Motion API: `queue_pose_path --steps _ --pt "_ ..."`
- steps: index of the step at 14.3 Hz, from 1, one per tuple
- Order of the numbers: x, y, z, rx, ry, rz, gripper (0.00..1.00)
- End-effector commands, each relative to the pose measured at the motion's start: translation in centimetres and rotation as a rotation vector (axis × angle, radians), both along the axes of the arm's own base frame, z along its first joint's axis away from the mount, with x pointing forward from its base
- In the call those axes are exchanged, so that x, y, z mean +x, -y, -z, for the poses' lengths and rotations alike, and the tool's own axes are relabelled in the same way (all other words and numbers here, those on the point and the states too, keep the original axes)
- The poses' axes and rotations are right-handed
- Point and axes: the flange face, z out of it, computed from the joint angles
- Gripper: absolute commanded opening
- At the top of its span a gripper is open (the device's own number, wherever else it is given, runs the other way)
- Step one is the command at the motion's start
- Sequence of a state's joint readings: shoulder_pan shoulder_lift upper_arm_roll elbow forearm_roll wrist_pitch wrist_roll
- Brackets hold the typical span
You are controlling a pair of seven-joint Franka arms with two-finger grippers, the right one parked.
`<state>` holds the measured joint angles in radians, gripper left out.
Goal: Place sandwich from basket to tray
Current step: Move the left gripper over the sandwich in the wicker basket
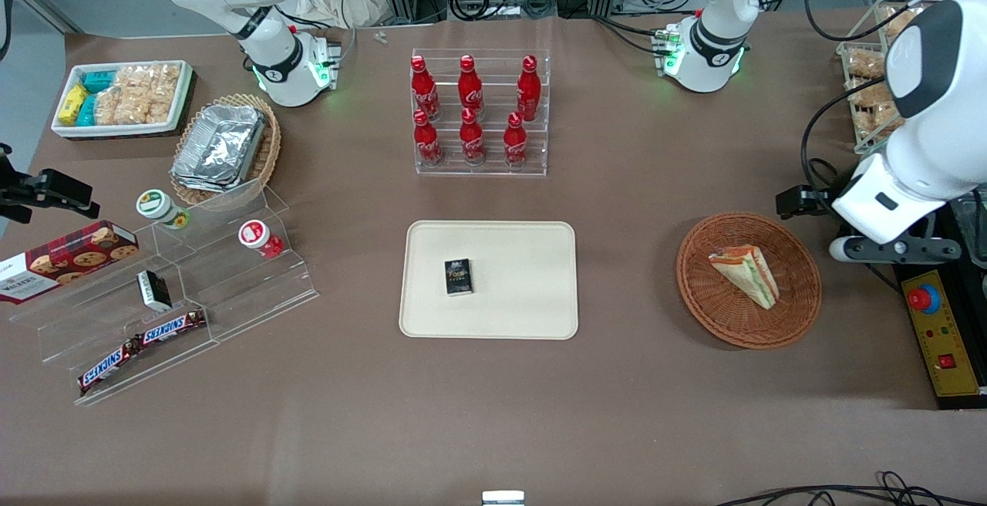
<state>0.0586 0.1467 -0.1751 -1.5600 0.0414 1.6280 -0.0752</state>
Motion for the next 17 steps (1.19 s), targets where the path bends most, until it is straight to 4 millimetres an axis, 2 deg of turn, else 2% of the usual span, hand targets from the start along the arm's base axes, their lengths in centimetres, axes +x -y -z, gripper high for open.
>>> queue_pose_path --steps 1,2,4,5,7,9,11,13,15,17 --pt "0.9 -1.0 -1.0 0.006 -0.029 -0.035 1.0" --pt "0.9 -1.5 -1.1 0.006 -0.032 -0.026 1.0" --pt "1.2 -2.2 0.6 0.018 -0.079 -0.069 1.0" --pt "0.8 -2.3 2.5 0.042 -0.122 -0.204 1.0" --pt "0.3 -3.1 5.0 0.078 -0.084 -0.555 1.0" --pt "-0.5 -2.8 9.3 0.087 -0.052 -0.743 1.0" --pt "-1.7 -2.9 13.5 0.085 -0.012 -0.812 1.0" --pt "-1.8 -2.8 17.1 0.062 0.03 -0.894 1.0" --pt "-1.4 -3.0 19.5 0.058 0.033 -0.962 1.0" --pt "-1.1 -3.0 21.1 0.059 0.026 -0.995 1.0"
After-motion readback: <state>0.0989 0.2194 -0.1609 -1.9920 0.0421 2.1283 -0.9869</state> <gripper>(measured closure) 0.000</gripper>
